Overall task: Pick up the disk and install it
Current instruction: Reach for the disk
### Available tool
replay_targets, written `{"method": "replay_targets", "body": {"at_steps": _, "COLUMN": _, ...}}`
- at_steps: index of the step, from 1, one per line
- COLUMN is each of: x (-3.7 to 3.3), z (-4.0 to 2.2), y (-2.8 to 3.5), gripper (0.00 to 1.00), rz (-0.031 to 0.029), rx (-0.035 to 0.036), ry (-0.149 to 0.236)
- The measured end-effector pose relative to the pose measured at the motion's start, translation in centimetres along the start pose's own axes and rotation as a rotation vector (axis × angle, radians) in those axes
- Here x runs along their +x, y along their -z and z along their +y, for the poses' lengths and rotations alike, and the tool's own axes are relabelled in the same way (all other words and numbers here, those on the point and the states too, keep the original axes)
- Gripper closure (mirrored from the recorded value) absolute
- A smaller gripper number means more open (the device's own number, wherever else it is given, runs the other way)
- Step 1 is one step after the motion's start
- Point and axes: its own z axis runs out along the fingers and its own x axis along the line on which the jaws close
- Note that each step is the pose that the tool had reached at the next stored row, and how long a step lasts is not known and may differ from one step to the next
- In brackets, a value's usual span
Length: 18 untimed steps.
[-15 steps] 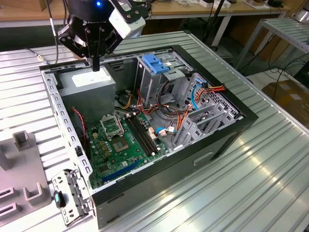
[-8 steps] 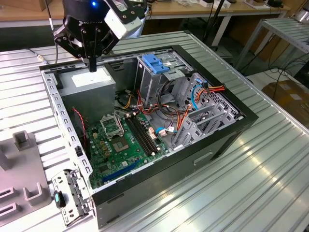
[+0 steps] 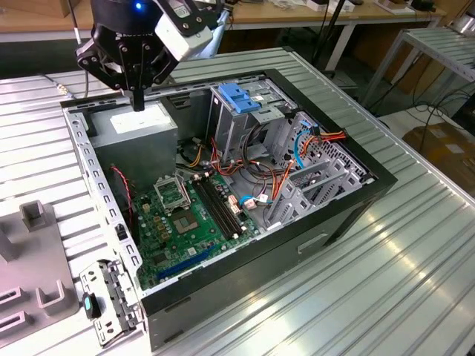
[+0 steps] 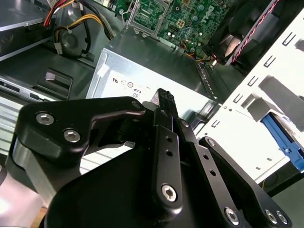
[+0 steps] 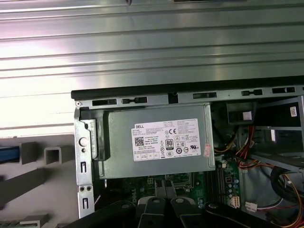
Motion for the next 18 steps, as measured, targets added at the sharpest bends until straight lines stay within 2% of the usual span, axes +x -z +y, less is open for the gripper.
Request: {"method": "replay_targets", "body": {"at_steps": 18, "x": 0.73, "z": -0.06, "y": 0.00, "gripper": 0.89, "rz": 0.0013, "rx": 0.0000, "ry": 0.000}}
